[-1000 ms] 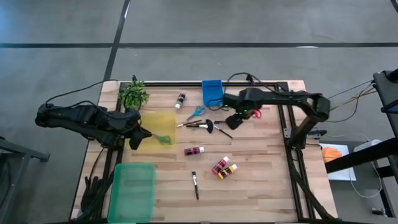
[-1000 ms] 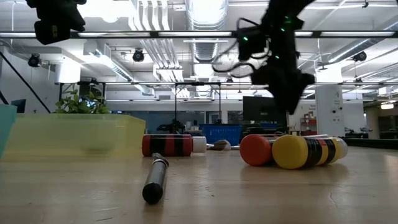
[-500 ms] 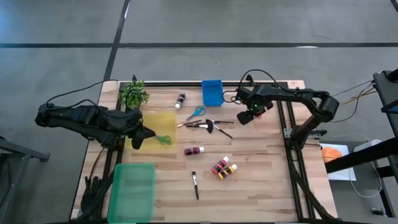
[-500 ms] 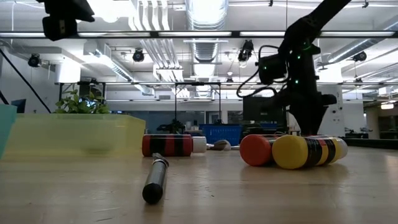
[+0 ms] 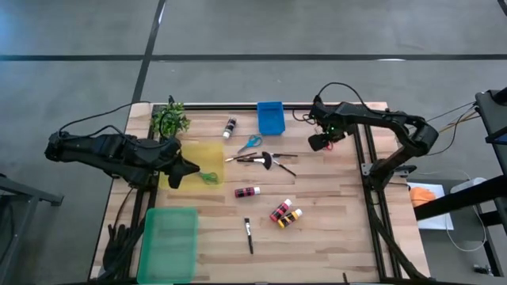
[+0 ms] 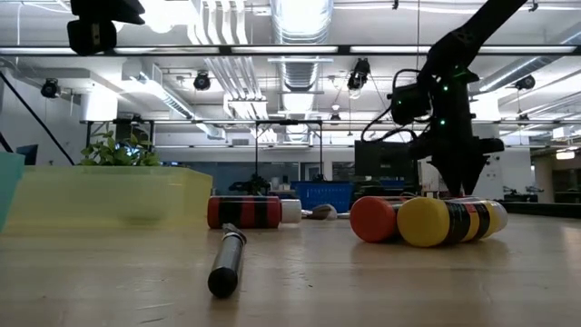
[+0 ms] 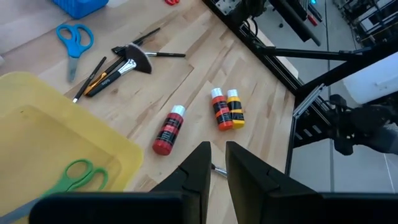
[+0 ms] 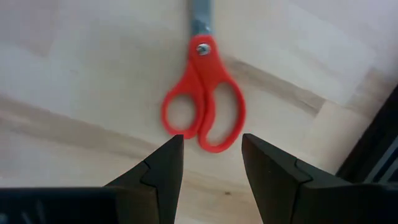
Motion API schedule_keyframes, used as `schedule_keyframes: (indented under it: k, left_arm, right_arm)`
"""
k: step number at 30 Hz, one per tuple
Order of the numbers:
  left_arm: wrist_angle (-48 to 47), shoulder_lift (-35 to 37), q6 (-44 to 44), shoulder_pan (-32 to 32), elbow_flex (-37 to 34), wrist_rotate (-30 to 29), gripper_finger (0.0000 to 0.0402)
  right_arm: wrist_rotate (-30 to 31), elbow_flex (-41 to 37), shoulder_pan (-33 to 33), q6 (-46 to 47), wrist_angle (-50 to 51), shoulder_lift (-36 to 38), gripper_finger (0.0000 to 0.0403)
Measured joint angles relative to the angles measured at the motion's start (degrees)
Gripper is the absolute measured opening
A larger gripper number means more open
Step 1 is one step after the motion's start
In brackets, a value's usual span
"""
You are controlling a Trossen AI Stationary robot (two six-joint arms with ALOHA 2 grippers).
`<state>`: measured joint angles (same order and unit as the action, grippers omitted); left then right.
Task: Pick & Place Paint Supplies
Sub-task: Put the red scissors into the yellow bin
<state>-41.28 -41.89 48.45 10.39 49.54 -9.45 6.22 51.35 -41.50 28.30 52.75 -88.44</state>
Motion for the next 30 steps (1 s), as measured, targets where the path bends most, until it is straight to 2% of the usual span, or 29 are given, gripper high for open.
schedule_keyframes:
  k: [14, 22, 25, 30]
  left_arm:
    - [0.0, 0.0, 0.0, 0.0, 0.0, 0.0, 0.0061]
    - [0.0, 0.0, -0.1, 0.0, 0.0, 0.0, 0.0061]
    - [0.0, 0.0, -0.1, 0.0, 0.0, 0.0, 0.0061]
    - [0.0, 0.0, -0.2, 0.0, 0.0, 0.0, 0.0061]
  right_arm:
    - [0.2, -6.8, -4.9, 1.3, -4.8, -0.3, 0.0162]
    - [-0.4, -8.9, -5.3, 1.6, -7.5, 0.5, 0.0160]
    - [-1.2, -10.0, -5.3, 1.7, -8.8, 0.5, 0.0143]
    - [-1.9, -11.7, -5.3, 1.8, -11.1, 0.7, 0.0073]
